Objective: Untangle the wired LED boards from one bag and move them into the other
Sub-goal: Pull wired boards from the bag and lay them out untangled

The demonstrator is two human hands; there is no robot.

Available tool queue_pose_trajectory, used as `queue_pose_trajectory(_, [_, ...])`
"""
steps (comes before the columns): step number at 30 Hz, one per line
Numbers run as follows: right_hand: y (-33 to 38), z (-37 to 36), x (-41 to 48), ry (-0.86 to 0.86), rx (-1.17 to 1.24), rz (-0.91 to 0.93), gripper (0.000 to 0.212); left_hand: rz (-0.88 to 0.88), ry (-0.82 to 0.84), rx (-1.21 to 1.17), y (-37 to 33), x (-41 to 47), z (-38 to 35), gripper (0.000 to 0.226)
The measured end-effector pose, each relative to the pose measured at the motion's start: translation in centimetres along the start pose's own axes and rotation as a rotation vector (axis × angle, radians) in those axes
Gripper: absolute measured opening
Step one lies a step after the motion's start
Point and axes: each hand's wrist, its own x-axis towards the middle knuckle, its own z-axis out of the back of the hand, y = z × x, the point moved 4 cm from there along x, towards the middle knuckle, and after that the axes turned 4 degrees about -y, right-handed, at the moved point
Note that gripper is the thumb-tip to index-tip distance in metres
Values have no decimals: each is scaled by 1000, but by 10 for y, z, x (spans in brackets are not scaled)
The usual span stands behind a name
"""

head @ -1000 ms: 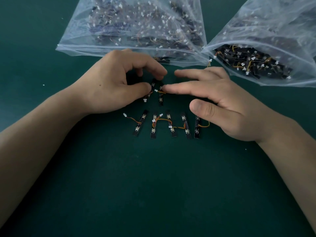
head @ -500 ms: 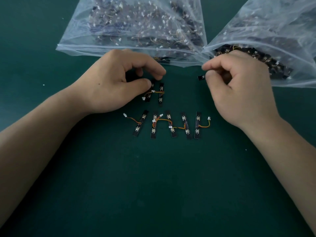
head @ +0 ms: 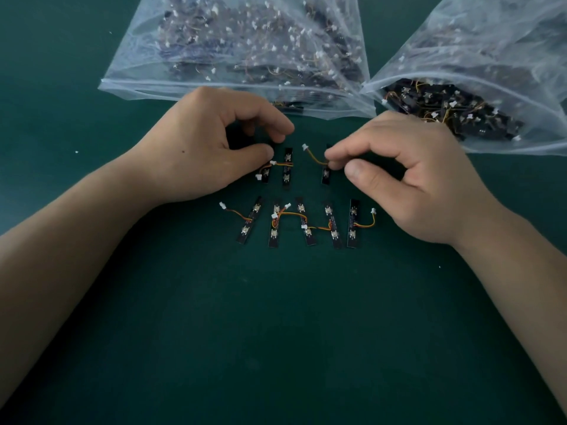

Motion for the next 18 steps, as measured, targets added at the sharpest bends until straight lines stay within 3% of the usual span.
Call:
queue_pose_trajectory(7, [0, 1, -3, 79, 81, 13, 25, -1, -5, 6, 0, 0, 0, 34])
queue_pose_trajectory(13, [1, -2, -2, 15, -14, 62, 21, 8, -5, 7, 0, 0, 0, 33])
queue_pose_trajectory(18, [0, -6, 0, 77, -67, 62, 24, 7, -15, 14, -1, 0, 0, 33])
